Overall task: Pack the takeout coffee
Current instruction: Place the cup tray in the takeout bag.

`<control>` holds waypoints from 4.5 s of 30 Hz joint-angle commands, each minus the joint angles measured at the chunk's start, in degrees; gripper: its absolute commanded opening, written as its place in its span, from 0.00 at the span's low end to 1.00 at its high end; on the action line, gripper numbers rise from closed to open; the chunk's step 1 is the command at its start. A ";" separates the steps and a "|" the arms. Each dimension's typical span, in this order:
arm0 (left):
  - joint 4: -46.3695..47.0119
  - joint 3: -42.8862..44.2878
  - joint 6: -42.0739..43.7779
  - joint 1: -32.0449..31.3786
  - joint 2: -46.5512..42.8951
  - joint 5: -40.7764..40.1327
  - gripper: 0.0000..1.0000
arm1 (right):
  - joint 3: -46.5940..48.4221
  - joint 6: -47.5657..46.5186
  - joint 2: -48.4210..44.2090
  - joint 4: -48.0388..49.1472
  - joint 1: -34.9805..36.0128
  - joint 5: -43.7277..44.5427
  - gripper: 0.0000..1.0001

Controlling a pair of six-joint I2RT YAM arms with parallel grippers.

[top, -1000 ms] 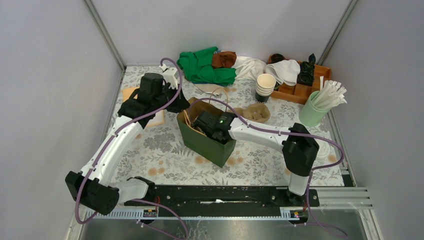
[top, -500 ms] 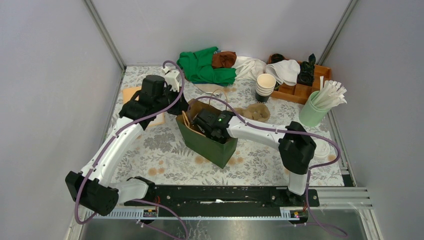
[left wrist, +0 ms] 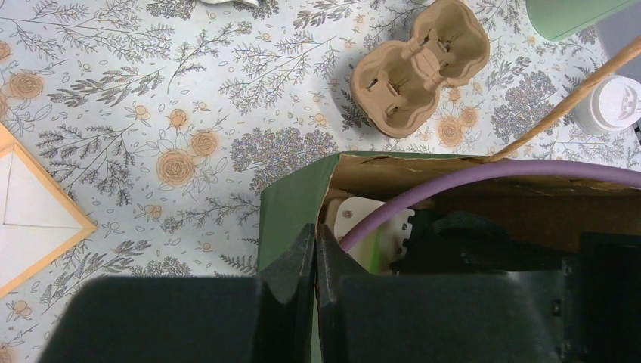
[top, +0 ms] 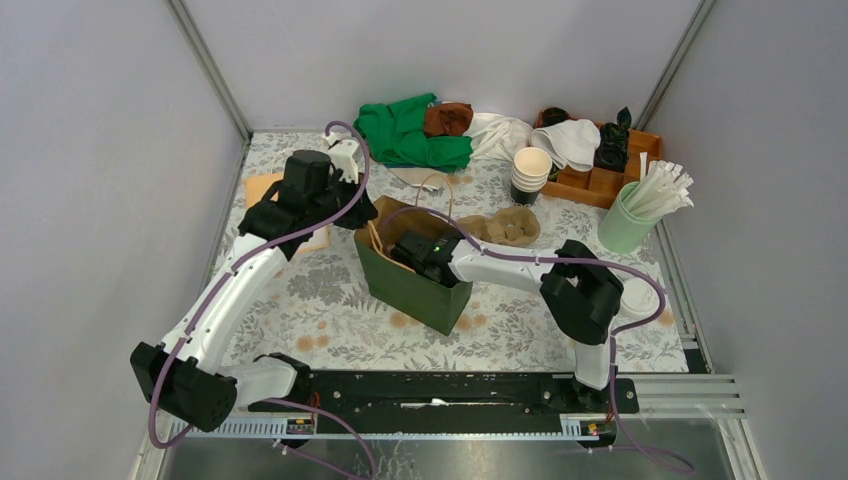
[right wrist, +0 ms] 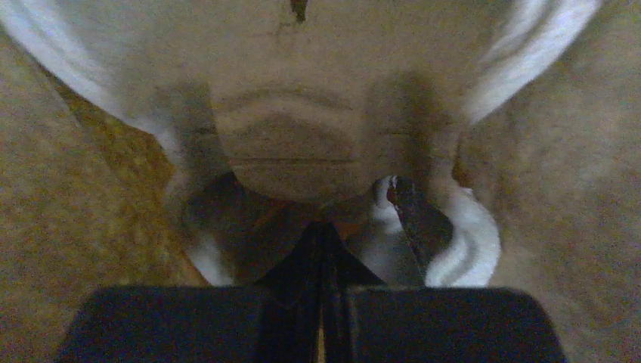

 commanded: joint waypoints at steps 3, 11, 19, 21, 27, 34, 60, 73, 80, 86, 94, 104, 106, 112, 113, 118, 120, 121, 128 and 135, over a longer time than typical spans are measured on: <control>1.98 2.91 0.69 -0.22 -0.71 -0.63 0.04 | -1.48 -0.20 2.04 0.97 -0.50 -1.45 0.00; 1.97 3.13 1.04 -0.31 -0.67 0.28 0.04 | -0.41 0.38 4.83 -0.18 -1.22 -3.21 0.00; 1.99 3.68 1.52 -0.48 -0.94 -0.01 0.05 | 0.72 0.83 8.23 -2.41 -2.10 -5.15 0.00; 2.00 4.11 1.65 -0.48 -0.94 -0.13 0.05 | 0.79 0.69 8.61 -2.55 -2.09 -5.48 0.00; 1.58 4.22 1.92 -0.48 -0.80 -0.44 0.04 | 1.94 0.30 7.17 -2.83 -2.08 -4.71 0.00; 1.60 3.00 1.85 -0.48 -1.00 -0.84 0.04 | 5.08 -1.00 -0.41 -1.87 -2.06 -1.60 0.00; 0.96 2.18 0.53 -1.71 -1.30 1.17 0.04 | -2.88 -6.58 -4.00 24.65 -2.61 -3.17 0.00; -0.38 6.32 1.04 -1.71 0.27 -1.18 0.04 | -9.09 -5.17 -0.63 26.52 -2.68 -3.03 0.00; -0.40 8.13 0.96 -1.71 1.41 -0.71 0.04 | -7.29 -5.00 1.37 24.30 -2.61 -2.02 0.00; -0.38 8.05 1.25 -1.70 1.61 -0.27 0.04 | -5.10 -4.78 1.30 21.81 -2.60 -1.07 0.00; -0.38 7.66 1.66 -1.67 1.17 0.11 0.05 | 0.28 -4.79 -0.12 16.85 -2.61 0.73 0.00; -0.28 7.14 1.62 -1.89 1.41 0.78 0.05 | 3.43 -4.29 -5.14 15.78 -2.65 -1.14 0.00; -0.35 7.17 1.62 -2.05 1.44 1.05 0.05 | 2.87 -4.33 -6.33 17.94 -2.61 -1.53 0.00; -1.12 6.23 1.41 -2.15 0.67 1.01 0.05 | -0.46 -5.22 -11.59 26.84 -2.60 -1.60 0.00; -1.38 6.11 1.41 -2.15 0.60 0.89 0.05 | -1.04 -5.35 -12.50 28.04 -2.60 -1.83 0.00; -2.33 6.30 1.53 -2.22 0.44 -0.48 0.05 | 0.08 -5.58 -16.17 29.53 -2.63 -2.69 0.00; -2.34 6.49 1.56 -2.16 0.33 -1.22 0.04 | 2.01 -5.63 -17.24 27.99 -2.67 -2.59 0.00; -2.35 6.58 1.57 -2.20 0.45 -1.41 0.04 | 2.93 -5.60 -17.93 27.16 -2.68 -2.66 0.00; -1.45 7.32 1.22 -2.15 0.41 -2.02 0.05 | 7.47 -4.37 -23.91 22.21 -2.61 -1.39 0.00; -1.16 10.59 2.80 -2.23 0.45 -1.27 0.05 | 11.02 -2.33 -30.56 16.74 -2.69 2.63 0.40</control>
